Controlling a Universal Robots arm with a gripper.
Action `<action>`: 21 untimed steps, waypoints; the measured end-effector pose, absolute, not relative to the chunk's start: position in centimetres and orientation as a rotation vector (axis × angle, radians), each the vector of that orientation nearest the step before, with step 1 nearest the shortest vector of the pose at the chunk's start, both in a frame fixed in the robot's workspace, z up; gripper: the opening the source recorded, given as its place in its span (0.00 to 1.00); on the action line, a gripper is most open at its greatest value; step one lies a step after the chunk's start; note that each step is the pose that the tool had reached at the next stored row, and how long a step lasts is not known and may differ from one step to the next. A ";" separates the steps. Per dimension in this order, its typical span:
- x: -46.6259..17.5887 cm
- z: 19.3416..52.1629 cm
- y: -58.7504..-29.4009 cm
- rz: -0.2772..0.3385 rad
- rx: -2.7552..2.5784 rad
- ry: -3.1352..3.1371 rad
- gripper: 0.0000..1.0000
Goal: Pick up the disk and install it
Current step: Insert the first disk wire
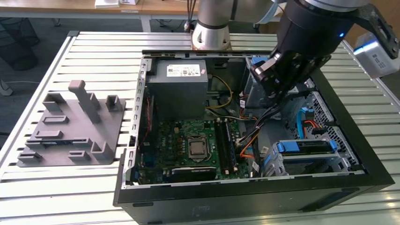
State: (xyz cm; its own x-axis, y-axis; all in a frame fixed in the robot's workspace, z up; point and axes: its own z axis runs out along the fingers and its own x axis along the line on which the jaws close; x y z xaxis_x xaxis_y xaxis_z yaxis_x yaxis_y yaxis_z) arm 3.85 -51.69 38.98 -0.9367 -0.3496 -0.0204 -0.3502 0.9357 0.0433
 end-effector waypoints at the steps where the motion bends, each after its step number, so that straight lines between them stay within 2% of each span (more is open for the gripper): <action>1: 4.3 39.0 -51.7 0.072 -0.557 3.078 0.24; 13: 10.7 38.7 -51.7 0.072 -0.557 3.078 0.24; 21: 11.1 38.6 -51.7 0.073 -0.710 3.049 0.24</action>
